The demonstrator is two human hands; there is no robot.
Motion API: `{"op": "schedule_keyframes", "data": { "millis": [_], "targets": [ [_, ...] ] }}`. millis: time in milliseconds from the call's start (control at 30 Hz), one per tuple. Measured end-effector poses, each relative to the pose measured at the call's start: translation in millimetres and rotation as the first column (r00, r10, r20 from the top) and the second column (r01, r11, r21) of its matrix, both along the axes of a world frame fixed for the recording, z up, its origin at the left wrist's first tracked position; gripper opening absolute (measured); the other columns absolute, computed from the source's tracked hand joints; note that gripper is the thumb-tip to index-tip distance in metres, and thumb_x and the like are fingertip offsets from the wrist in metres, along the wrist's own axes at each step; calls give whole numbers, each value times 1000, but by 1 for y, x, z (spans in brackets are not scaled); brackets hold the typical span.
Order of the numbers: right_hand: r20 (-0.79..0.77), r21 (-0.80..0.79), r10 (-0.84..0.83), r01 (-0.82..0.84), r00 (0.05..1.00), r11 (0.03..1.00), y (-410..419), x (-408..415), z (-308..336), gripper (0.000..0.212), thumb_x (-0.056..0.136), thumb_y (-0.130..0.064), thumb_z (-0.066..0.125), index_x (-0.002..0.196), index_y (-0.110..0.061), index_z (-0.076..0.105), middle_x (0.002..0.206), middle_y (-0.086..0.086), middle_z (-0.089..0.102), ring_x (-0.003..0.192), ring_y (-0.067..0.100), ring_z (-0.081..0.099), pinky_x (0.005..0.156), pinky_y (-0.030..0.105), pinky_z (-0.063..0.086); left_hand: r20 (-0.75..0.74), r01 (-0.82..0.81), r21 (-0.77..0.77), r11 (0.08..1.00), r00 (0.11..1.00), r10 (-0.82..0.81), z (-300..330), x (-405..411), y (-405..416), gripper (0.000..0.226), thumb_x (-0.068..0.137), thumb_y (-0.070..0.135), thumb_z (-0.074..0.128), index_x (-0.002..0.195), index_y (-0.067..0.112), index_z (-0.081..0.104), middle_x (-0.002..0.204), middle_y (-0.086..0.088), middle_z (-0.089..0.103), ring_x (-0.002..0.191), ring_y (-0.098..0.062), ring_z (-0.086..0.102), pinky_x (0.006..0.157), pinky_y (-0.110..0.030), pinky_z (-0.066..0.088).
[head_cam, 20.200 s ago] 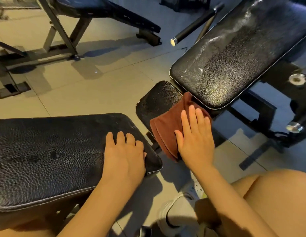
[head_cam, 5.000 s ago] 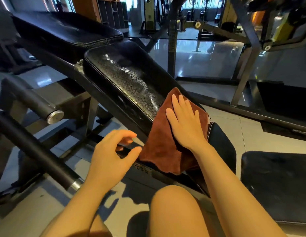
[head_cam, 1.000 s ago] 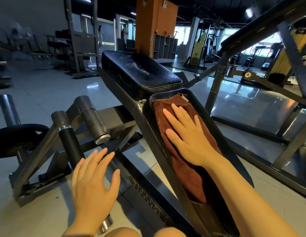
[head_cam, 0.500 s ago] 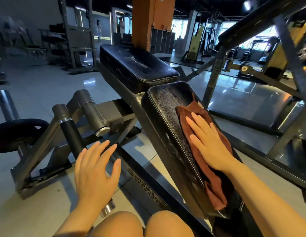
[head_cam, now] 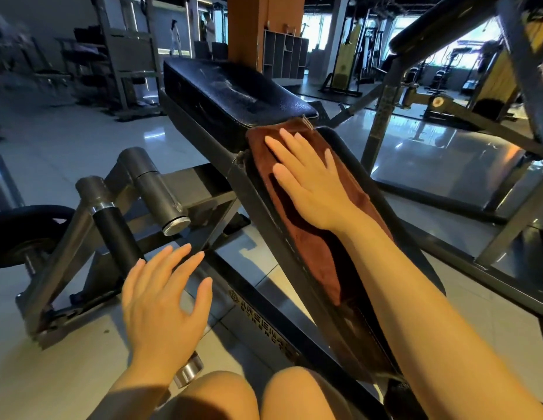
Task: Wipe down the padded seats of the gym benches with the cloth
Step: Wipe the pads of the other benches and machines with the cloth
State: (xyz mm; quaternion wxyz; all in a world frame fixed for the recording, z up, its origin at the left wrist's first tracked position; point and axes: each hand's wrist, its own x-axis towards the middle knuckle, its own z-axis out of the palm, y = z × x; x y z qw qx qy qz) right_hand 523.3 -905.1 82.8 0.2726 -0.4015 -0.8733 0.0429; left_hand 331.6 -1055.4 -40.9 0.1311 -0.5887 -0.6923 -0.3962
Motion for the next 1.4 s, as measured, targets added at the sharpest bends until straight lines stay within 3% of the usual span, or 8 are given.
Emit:
{"op": "schedule_keyframes", "data": {
  "millis": [167, 367, 500, 700, 933, 1133, 1267, 1400],
  "targets": [
    [0, 25, -8, 8, 1000, 1000, -7, 20, -12, 51, 103, -46, 15, 153, -39, 7, 163, -13, 1, 148, 3, -7, 121, 46, -9, 1, 11, 28, 1000, 1000, -11, 1, 0, -2, 46, 87, 41, 46, 120, 15, 67, 127, -6, 62, 128, -20, 44, 116, -35, 13],
    [31, -96, -88, 91, 996, 991, -56, 85, -66, 49, 96, -54, 5, 144, -52, -4, 154, -29, -13, 144, -7, -14, 121, 35, -12, 7, 26, 49, 998, 1000, -26, 1, -1, -4, 46, 88, 39, 45, 118, 12, 67, 127, -8, 63, 128, -26, 48, 115, -41, 18],
    [5, -196, -169, 167, 986, 966, -108, 125, -104, 48, 96, -56, 9, 143, -53, 0, 152, -35, -13, 144, -9, -12, 120, 28, -12, -24, 29, 40, 999, 999, -28, -1, -1, -5, 46, 88, 39, 45, 115, 10, 69, 125, -8, 64, 126, -28, 50, 115, -41, 17],
    [-39, -188, -193, 183, 980, 965, -149, 119, -121, 45, 95, -68, 3, 137, -70, -11, 152, -40, -12, 146, -6, -9, 121, 39, -7, -63, 21, 6, 1000, 998, -20, 1, 4, -5, 46, 88, 42, 44, 113, 13, 70, 122, -7, 66, 123, -27, 54, 115, -43, 15],
    [-26, -97, -135, 132, 990, 986, -57, 39, -42, 49, 105, -44, 16, 152, -40, 6, 163, -13, -1, 149, 7, -8, 120, 44, -12, -97, 14, 16, 1000, 995, -12, 1, 2, -3, 43, 88, 41, 46, 109, 14, 71, 119, -6, 67, 120, -26, 56, 114, -43, 17],
    [-42, -70, -112, 109, 993, 992, -24, 41, -29, 49, 106, -40, 19, 154, -36, 11, 164, -9, 4, 150, 10, 0, 120, 41, -8, -88, 21, -7, 1000, 996, -22, -1, -2, -3, 43, 88, 41, 45, 112, 14, 69, 121, -6, 65, 122, -25, 53, 115, -39, 14],
    [-120, -121, -331, 317, 936, 941, -38, 84, -64, 49, 107, -36, 21, 155, -29, 14, 164, -3, 10, 150, 14, 8, 121, 46, 0, -129, 46, -22, 999, 990, -49, 1, 1, -5, 44, 87, 43, 46, 112, 17, 69, 121, -4, 65, 123, -25, 52, 114, -45, 15],
    [-66, -259, -599, 566, 798, 783, -58, 130, -105, 52, 105, -35, 19, 156, -22, 15, 163, 3, 13, 150, 21, 11, 120, 55, 7, -217, 120, -53, 991, 968, -129, 2, 1, -8, 44, 85, 45, 46, 111, 20, 71, 121, -1, 66, 123, -23, 51, 113, -46, 13]
  ]
}}
